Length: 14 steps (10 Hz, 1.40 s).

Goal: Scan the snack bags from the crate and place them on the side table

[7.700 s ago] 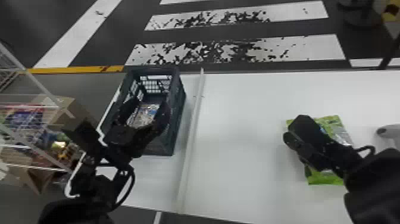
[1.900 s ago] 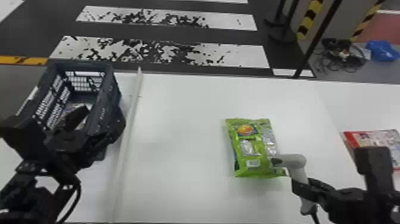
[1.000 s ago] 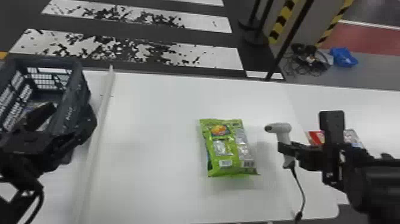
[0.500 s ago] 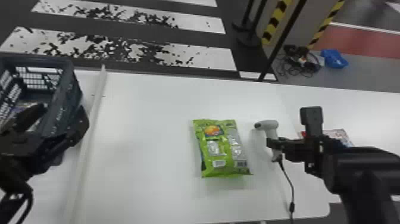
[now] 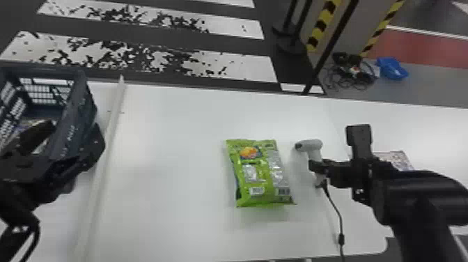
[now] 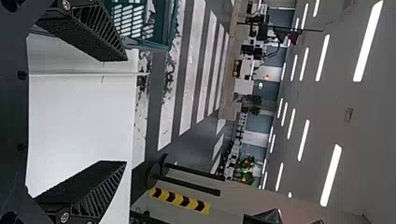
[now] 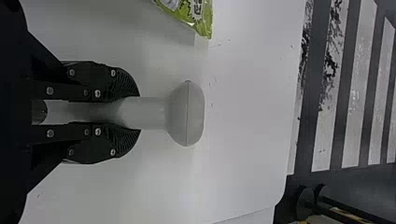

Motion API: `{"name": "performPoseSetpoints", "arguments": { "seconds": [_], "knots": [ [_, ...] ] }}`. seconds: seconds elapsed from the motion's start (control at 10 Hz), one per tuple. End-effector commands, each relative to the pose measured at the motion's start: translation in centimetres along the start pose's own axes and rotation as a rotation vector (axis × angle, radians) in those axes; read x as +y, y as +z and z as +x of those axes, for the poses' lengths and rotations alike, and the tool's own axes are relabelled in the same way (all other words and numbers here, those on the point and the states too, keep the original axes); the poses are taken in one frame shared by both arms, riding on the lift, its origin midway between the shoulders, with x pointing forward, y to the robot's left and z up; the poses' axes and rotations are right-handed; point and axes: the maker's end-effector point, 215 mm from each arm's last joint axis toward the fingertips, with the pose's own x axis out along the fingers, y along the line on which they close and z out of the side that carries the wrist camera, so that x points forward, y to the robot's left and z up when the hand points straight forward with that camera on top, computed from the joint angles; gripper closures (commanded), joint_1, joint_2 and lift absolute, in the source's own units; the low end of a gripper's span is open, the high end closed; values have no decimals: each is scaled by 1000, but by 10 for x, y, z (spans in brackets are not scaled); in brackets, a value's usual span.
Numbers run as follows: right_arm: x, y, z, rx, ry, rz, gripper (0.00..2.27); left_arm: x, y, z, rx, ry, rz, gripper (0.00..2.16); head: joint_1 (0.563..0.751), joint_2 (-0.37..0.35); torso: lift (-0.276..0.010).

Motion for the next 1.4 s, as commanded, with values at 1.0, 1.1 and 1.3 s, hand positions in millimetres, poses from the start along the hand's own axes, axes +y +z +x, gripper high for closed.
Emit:
{"name": "performPoseSetpoints", "arguments": {
  "seconds": [1.0, 1.1, 1.3],
  "knots": [
    [55, -14, -66, -37, 248, 189, 107, -3, 1, -1, -1, -4, -4, 83, 695, -177, -94],
    [71, -20, -71, -16, 313, 228, 107, -3, 1, -1, -1, -4, -4, 83, 695, -159, -94],
    [97, -29, -79, 19, 412, 273, 107, -3, 0, -1, -1, -4, -4, 83, 695, -133, -94]
  ]
}}
